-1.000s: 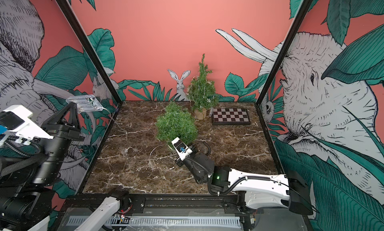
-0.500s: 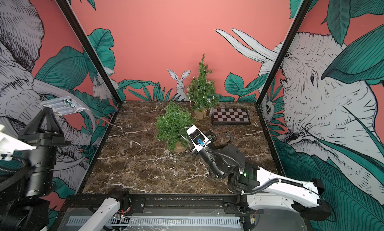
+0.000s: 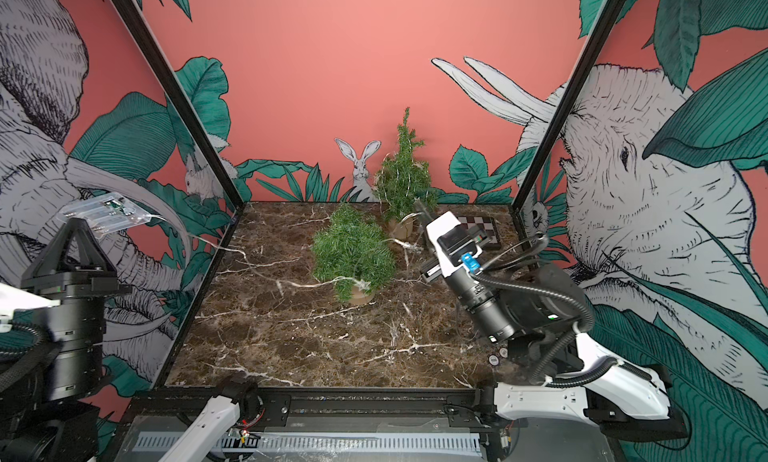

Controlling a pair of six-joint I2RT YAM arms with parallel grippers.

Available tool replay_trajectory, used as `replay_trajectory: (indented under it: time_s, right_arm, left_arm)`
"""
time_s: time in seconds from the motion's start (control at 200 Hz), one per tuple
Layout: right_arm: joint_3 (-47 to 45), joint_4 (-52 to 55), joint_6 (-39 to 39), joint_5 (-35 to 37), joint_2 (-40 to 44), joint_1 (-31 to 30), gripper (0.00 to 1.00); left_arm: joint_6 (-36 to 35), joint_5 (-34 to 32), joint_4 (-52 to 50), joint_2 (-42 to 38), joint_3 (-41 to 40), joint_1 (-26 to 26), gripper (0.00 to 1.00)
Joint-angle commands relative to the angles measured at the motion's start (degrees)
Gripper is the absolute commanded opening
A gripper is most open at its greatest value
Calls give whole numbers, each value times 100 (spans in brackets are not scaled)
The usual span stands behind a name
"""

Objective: Wrap string light around the christmas tree
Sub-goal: Pick up the light string from the center of the board.

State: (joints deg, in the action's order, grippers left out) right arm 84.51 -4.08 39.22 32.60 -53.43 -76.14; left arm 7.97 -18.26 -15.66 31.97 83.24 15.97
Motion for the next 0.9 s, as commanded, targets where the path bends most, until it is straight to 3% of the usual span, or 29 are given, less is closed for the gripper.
replay_trajectory:
  time_s: [0.0,0.24,0.305,0.4,0.55,0.895]
  right_arm:
    - [369,-28,952,75,-118,-15,0]
    - [229,-1644,3284,1051,-711,18,0]
    - [177,-1973,3441,1112,-887,236,0]
    - [134,-1456,2470,961,-971,884,0]
    - [-96,-511,554,91,-1023,2363,0]
    - [-166,-235,-1281,-1075,-1126,4173,0]
  left_arm:
    - [51,5,-118,202,-14,-28,0]
    - [-117,-264,-67,477,-116,-27,0]
    - [113,-266,-172,676,-138,-31,0]
    - [500,94,-235,1044,-242,-32,0]
    - [655,346,-208,1567,-198,-29,0]
    - [341,-968,606,913,-396,-30,0]
